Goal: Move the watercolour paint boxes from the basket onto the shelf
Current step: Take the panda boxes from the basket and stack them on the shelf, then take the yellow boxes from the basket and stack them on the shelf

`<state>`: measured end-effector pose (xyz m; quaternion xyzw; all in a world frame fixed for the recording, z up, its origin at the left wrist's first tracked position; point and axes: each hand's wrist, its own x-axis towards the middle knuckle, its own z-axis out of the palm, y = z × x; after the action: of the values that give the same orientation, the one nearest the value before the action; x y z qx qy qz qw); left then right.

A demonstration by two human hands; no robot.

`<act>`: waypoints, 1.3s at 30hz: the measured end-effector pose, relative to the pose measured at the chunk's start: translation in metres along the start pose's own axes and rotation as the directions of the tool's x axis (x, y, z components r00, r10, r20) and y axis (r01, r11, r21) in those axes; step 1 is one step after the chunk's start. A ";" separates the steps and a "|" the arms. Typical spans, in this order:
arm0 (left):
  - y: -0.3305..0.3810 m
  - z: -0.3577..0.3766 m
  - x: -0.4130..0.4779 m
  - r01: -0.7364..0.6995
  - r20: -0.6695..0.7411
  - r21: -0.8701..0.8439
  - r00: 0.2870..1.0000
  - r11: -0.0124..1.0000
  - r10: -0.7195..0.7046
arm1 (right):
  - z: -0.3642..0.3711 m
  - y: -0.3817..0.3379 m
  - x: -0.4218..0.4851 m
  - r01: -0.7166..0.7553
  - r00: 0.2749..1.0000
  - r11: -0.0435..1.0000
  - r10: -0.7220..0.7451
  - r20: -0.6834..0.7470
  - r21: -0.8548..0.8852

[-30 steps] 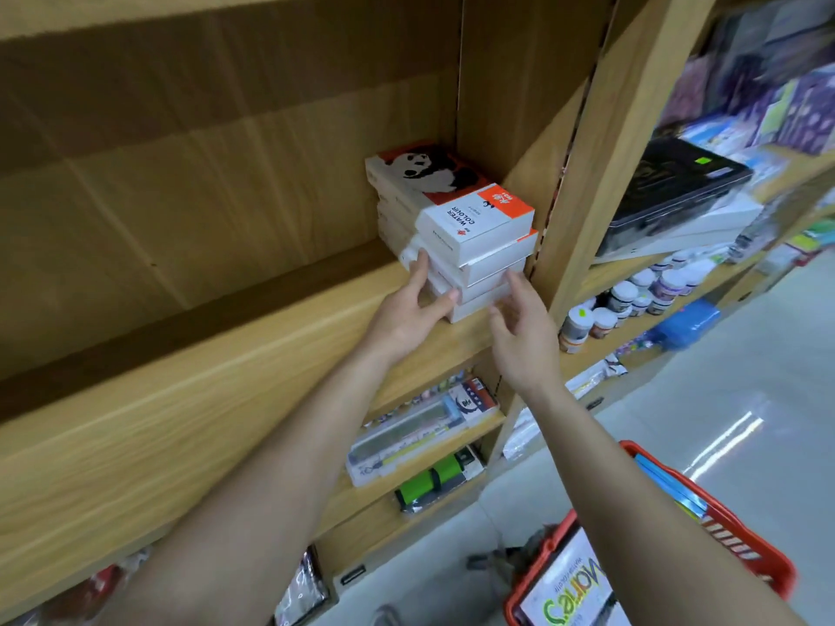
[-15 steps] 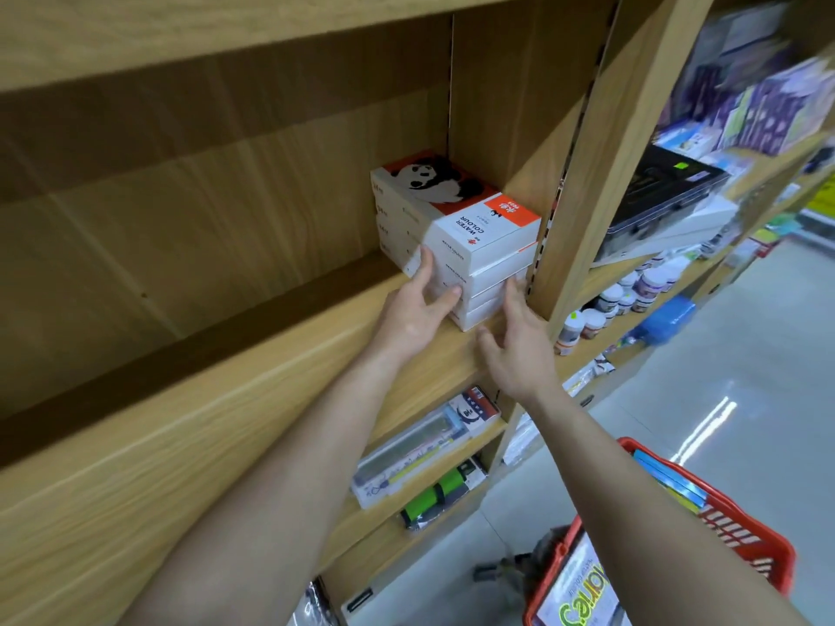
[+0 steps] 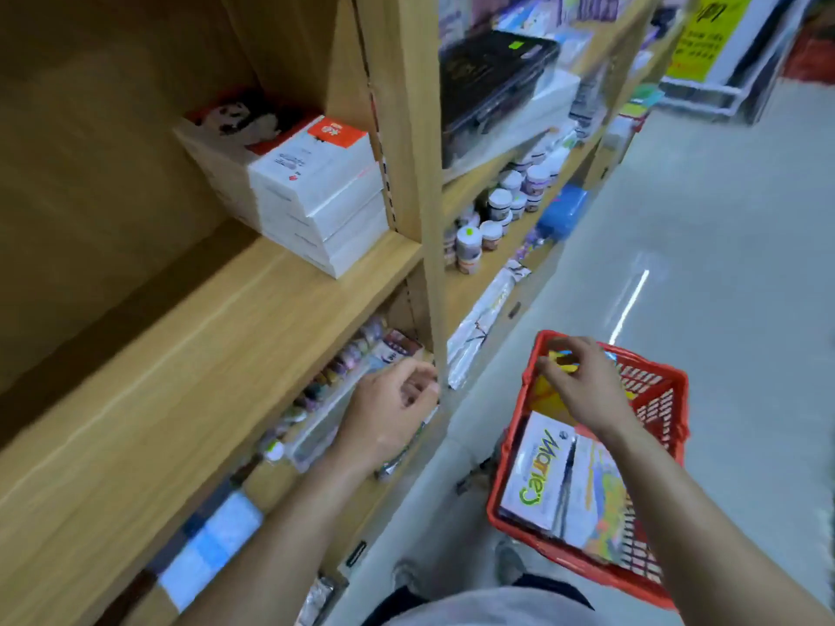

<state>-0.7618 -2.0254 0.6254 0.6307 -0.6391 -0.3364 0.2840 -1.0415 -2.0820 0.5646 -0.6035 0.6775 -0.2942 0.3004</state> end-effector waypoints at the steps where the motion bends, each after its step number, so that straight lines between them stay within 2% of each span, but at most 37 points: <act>1: -0.006 0.021 0.007 0.021 0.067 0.025 0.998 0.999 -0.023 | -0.007 0.027 -0.006 -0.079 0.997 0.997 0.079 -0.003 -0.010; 7: -0.044 0.142 0.049 0.096 0.308 0.164 0.941 0.982 -0.144 | -0.030 0.160 -0.035 -0.387 0.922 0.918 0.382 -0.067 -0.087; 12: -0.056 0.226 0.084 0.075 0.391 0.192 0.909 0.978 -0.146 | -0.020 0.229 -0.023 -0.493 0.867 0.860 0.499 0.013 -0.135; 15: -0.059 0.267 0.110 0.074 0.384 0.188 0.912 0.979 -0.142 | -0.008 0.253 0.008 -0.494 0.867 0.861 0.497 0.003 -0.122; 20: -0.068 0.325 0.158 0.046 0.306 0.162 0.947 0.986 -0.095 | 0.021 0.286 0.057 -0.513 0.858 0.858 0.513 -0.031 0.033; 26: -0.088 0.353 0.196 -0.018 0.248 0.226 0.968 0.974 -0.040 | 0.046 0.303 0.072 -0.423 0.902 0.905 0.425 -0.078 0.039; 29: -0.096 0.360 0.205 -0.025 0.246 0.265 0.968 0.964 -0.042 | 0.045 0.317 0.072 -0.478 0.870 0.877 0.466 -0.160 -0.042; 31: -0.099 0.366 0.208 -0.035 0.250 0.272 0.968 0.962 -0.035 | 0.044 0.321 0.074 -0.511 0.852 0.859 0.509 -0.123 0.015; 36: -0.103 0.375 0.217 -0.059 0.241 0.265 0.971 0.962 -0.007 | 0.052 0.308 0.087 -0.345 0.937 0.928 0.350 -0.012 0.141; 38: -0.108 0.376 0.221 -0.078 0.239 0.281 0.971 0.956 0.009 | 0.053 0.305 0.095 -0.305 0.952 0.944 0.305 0.018 0.127; 39: -0.110 0.376 0.222 -0.096 0.240 0.292 0.970 0.952 0.024 | 0.052 0.305 0.100 -0.284 0.958 0.955 0.286 -0.016 0.083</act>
<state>-0.9999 -2.2174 0.2945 0.6029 -0.7307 -0.2980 0.1172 -1.2069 -2.1527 0.2934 -0.4828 0.7492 -0.2832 0.3541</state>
